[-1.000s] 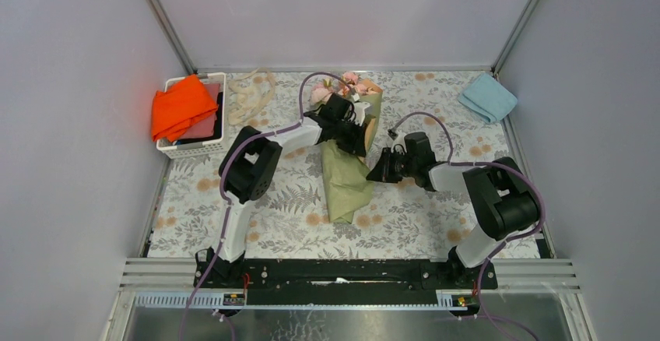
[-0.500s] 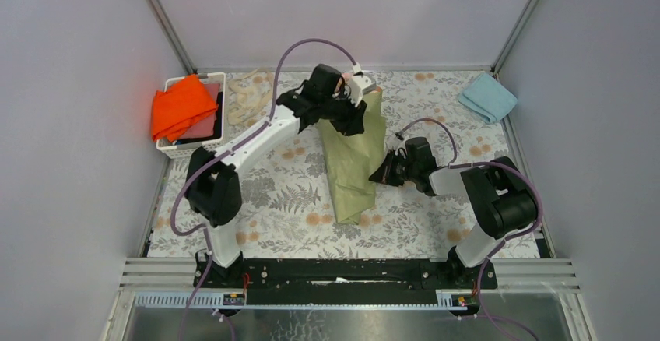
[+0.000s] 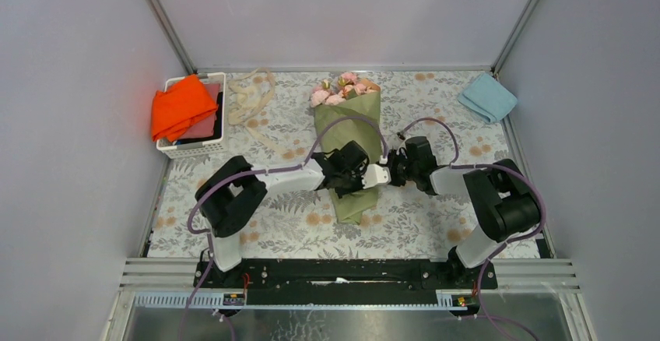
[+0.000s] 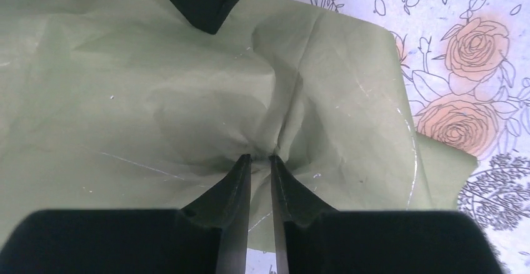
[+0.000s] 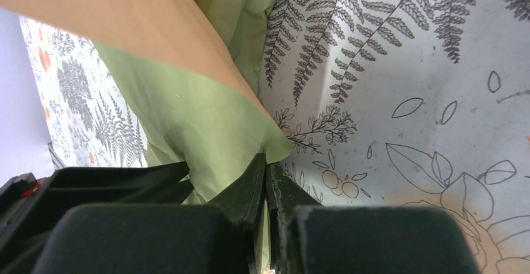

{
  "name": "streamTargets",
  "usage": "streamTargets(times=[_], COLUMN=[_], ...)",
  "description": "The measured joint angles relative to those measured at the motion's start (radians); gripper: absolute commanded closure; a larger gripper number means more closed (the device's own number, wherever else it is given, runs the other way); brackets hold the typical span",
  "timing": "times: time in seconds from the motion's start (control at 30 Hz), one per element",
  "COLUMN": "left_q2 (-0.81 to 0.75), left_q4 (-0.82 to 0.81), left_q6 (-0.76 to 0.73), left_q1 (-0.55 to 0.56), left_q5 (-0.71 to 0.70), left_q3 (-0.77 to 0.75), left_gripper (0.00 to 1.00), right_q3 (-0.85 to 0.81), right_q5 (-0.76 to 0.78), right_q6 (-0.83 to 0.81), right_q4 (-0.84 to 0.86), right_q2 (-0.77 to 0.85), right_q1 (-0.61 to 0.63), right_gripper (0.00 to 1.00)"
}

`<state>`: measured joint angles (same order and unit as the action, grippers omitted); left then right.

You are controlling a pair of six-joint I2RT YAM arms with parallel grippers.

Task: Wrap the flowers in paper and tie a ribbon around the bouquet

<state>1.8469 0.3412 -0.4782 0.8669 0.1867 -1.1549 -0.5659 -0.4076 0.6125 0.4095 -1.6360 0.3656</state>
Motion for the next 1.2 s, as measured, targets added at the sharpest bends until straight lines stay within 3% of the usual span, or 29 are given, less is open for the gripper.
streamTargets(times=[0.3, 0.77, 0.83, 0.9, 1.0, 1.2], left_q2=[-0.018, -0.027, -0.027, -0.029, -0.029, -0.027], left_q4=[-0.144, -0.22, -0.221, -0.224, -0.223, -0.214], left_q6=[-0.082, -0.142, -0.147, -0.156, -0.173, -0.211], left_q1=[0.051, 0.075, 0.076, 0.079, 0.089, 0.103], left_q5=[-0.08, -0.104, -0.105, -0.107, -0.126, -0.142], left_q3=[0.083, 0.125, 0.126, 0.13, 0.13, 0.13], left_gripper=[0.76, 0.74, 0.74, 0.72, 0.71, 0.71], right_q3=[-0.113, -0.565, -0.594, -0.623, -0.698, -0.748], right_q5=[0.055, -0.013, -0.016, -0.027, -0.052, -0.076], right_q6=[-0.103, -0.27, -0.294, -0.313, -0.332, -0.328], right_q4=[-0.165, -0.254, -0.272, -0.275, -0.294, -0.299], right_q2=[0.003, -0.234, -0.236, -0.239, -0.269, -0.299], right_q1=[-0.016, -0.145, -0.145, -0.148, -0.153, -0.161], right_gripper=[0.83, 0.67, 0.72, 0.87, 0.99, 1.0])
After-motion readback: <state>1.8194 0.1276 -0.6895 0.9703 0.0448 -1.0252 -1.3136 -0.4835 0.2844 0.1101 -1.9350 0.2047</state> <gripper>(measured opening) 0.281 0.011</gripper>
